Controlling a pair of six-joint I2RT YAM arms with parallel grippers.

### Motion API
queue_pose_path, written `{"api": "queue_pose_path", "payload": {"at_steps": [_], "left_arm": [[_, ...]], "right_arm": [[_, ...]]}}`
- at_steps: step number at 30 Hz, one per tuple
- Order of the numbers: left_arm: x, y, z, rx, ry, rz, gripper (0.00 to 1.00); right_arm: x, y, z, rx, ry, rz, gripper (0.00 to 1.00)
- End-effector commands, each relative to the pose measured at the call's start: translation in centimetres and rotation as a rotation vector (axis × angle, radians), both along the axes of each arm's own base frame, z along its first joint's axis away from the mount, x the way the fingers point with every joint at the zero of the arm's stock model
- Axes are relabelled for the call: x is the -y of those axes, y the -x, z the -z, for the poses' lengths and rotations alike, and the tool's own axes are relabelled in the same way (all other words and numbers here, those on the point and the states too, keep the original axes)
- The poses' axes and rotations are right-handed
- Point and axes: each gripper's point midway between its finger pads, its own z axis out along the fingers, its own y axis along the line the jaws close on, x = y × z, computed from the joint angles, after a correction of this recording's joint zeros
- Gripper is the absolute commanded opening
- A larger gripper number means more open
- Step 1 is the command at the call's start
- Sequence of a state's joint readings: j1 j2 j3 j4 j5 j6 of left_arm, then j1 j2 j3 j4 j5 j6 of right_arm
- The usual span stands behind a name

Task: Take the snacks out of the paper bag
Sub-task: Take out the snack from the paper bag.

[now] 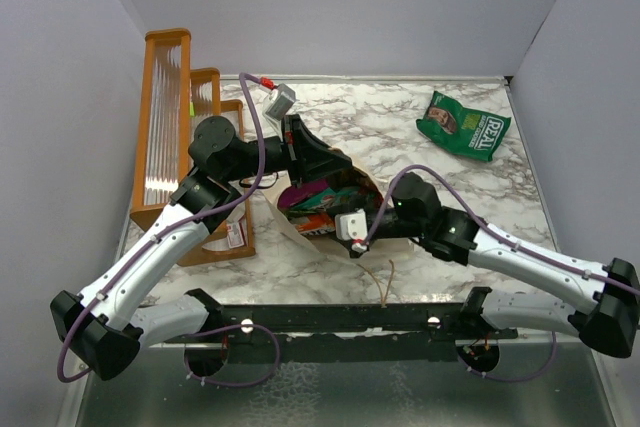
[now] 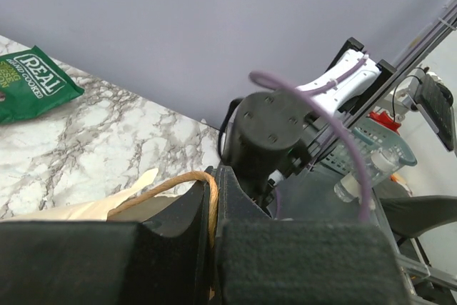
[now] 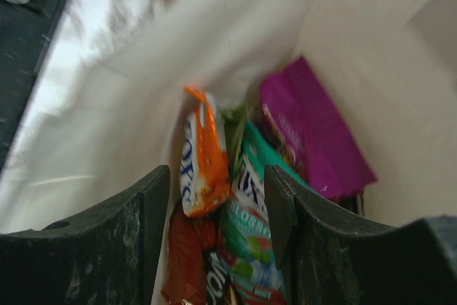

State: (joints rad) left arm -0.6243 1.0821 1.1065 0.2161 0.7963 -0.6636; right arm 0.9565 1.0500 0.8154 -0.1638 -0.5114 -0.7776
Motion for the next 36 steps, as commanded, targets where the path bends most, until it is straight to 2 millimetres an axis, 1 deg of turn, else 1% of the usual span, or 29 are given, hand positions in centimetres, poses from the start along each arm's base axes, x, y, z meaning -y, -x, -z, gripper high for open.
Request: {"api": "queue_pose_path", "payload": {"at_steps": [1,4,8,12,14,17,22,24,27,28,33,34,36], "left_arm": [[-0.6,2.0,-2.9,0.102,0.066,0.042,0.00],[-0.6,2.1,-2.9,0.098,0.067,0.040,0.00],[-0.6,2.0,-2.9,0.095,0.068,0.036,0.00],[-0.5,2.0,-2.9,0.093,0.067,0.035,0.00],[-0.5,2.1,-2.9,0.092,0.066,0.035,0.00],[-0.5,2.1,-2.9,0.089,0.063,0.033,0.00],[-0.7,2.1,-2.7,0.088,0.056,0.023,0.00],[-0.7,2.1,-2.7,0.088,0.056,0.019,0.00],[-0.6,2.1,-2.6,0.086,0.054,0.021,0.00],[-0.6,2.0,-2.6,0.084,0.053,0.020,0.00],[-0.7,1.9,-2.5,0.083,0.047,0.001,0.00],[-0.8,1.8,-2.4,0.085,0.044,-0.009,0.00],[-0.9,1.5,-2.3,0.084,0.039,-0.033,0.00]], "right_arm": [[0.9,-5.1,1.6,0.099,0.045,0.262,0.56],[1.0,-6.0,1.5,0.118,0.018,0.309,0.58],[1.3,-7.9,2.6,0.119,0.038,0.412,0.59],[1.4,-9.0,2.7,0.127,0.003,0.481,0.60],[1.2,-9.3,3.2,0.125,-0.006,0.490,0.60],[1.0,-9.6,4.3,0.121,0.026,0.492,0.60],[1.0,-9.4,4.9,0.106,0.012,0.492,0.60],[0.8,-9.4,4.9,0.104,0.003,0.486,0.55],[0.0,-8.8,5.0,0.100,-0.003,0.436,0.38],[-0.1,-8.6,5.0,0.100,-0.006,0.419,0.31],[-0.3,-8.0,4.8,0.093,-0.027,0.394,0.03],[-0.2,-8.0,4.7,0.092,-0.023,0.391,0.02],[-0.1,-7.8,4.6,0.086,-0.024,0.389,0.01]]}}
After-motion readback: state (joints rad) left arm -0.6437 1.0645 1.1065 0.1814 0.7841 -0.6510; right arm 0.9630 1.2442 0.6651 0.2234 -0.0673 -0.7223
